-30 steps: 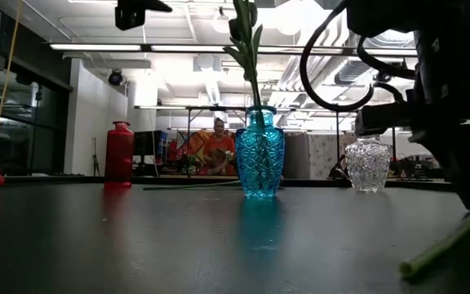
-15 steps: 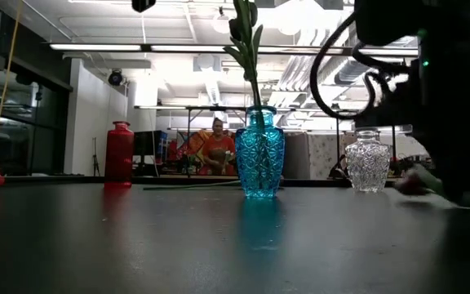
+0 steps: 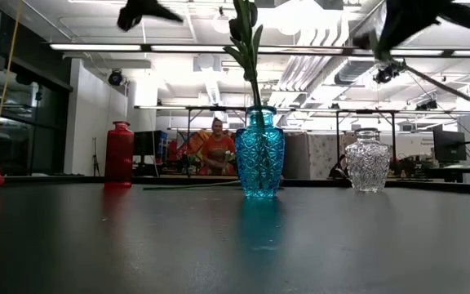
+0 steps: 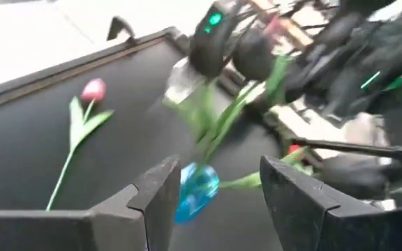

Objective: Sort flowers into vase by color
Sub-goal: Put the right red tulip into the transparent flower vase

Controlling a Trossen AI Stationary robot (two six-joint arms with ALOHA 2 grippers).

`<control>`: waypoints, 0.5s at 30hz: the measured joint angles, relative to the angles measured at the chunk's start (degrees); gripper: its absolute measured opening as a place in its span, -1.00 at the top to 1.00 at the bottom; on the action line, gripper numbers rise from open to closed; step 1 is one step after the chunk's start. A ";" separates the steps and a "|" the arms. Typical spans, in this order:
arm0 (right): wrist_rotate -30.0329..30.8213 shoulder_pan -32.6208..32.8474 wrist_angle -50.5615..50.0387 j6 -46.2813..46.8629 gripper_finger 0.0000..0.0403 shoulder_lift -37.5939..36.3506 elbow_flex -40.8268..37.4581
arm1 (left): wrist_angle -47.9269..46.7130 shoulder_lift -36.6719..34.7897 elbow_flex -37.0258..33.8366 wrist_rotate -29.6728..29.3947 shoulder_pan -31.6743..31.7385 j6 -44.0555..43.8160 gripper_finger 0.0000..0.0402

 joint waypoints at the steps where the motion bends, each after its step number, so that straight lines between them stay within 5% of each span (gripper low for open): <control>1: 2.54 -1.00 -0.41 -1.93 1.00 -2.68 -0.05 | 1.12 0.04 -2.08 -1.49 -1.62 -1.94 0.07; 8: 20.36 -10.88 4.16 -25.53 1.00 -14.11 -0.76 | 22.94 0.06 -18.73 -10.05 -12.00 -7.29 0.07; 15: 23.78 -22.51 22.26 -54.88 1.00 -16.85 -0.79 | 31.32 0.04 -26.11 -15.88 -17.30 -14.74 0.07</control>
